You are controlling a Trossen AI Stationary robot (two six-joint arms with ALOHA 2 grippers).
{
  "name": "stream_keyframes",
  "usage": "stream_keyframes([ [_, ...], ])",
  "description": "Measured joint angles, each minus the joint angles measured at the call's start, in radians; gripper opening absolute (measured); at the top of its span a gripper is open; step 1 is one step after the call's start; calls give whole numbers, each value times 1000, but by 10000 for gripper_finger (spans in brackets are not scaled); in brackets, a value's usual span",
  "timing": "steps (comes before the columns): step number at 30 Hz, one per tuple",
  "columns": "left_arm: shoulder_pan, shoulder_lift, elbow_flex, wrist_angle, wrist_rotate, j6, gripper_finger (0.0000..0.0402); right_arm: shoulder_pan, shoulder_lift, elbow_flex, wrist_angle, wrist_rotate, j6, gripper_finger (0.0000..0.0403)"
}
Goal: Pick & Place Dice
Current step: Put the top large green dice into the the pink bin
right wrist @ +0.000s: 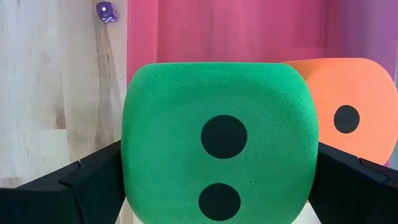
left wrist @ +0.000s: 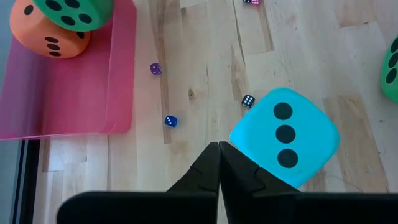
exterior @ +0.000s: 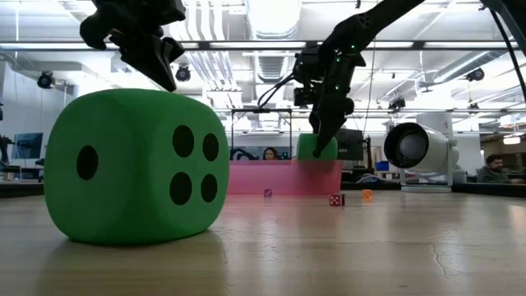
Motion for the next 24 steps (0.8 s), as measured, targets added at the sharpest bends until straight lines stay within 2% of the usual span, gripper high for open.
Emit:
stream_keyframes([
  [24,0,0,0,0,0,0,8,0,0,0,9,-1,28,396],
])
